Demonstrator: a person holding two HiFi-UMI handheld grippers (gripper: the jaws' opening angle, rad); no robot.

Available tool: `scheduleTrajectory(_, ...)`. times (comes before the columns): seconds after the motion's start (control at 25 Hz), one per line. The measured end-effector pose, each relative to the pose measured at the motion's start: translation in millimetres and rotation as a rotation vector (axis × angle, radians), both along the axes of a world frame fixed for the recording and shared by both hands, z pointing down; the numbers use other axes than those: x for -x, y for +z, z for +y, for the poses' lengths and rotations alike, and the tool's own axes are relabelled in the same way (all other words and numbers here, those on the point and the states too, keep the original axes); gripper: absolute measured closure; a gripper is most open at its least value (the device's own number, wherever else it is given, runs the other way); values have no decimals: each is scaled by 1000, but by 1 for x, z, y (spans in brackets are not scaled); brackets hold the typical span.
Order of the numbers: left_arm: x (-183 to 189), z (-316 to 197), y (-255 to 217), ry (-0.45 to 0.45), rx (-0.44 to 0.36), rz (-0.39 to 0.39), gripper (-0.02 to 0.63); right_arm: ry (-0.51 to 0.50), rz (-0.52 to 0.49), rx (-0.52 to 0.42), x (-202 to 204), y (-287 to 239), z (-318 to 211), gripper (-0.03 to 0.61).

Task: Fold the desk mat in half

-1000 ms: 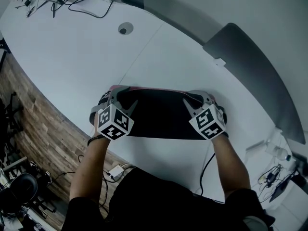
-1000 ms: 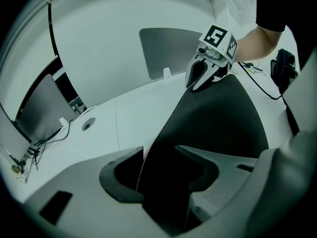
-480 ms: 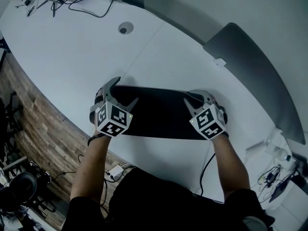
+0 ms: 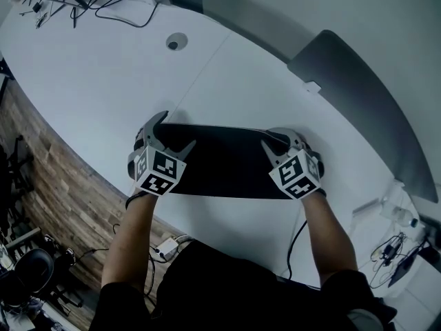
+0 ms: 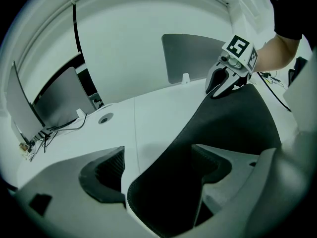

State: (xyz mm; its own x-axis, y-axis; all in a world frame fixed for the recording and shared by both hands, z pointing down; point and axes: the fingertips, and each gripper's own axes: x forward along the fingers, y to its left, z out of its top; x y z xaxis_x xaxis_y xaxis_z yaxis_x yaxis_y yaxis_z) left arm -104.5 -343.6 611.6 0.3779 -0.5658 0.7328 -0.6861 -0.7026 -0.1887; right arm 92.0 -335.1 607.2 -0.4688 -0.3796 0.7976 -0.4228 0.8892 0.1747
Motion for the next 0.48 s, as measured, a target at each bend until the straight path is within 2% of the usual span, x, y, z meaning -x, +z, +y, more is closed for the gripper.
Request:
scheduleTrajectory(0.12, -1, 0, 1, -18, -3, 23, 212, -2, -23, -71, -5, -7, -6, 450)
scheduleTrajectory(0.2, 0, 1, 2, -27, -2, 34, 212, 25, -54, -115, -13, -17, -13, 454)
scheduleTrajectory(0.36, 0, 1, 0, -27, 0, 13, 212, 98, -93, -148, -34, -36, -22, 453)
scheduleTrajectory(0.48, 0, 0, 0, -25, -7, -8, 212, 126, -80, -128, -47, -38, -15, 455)
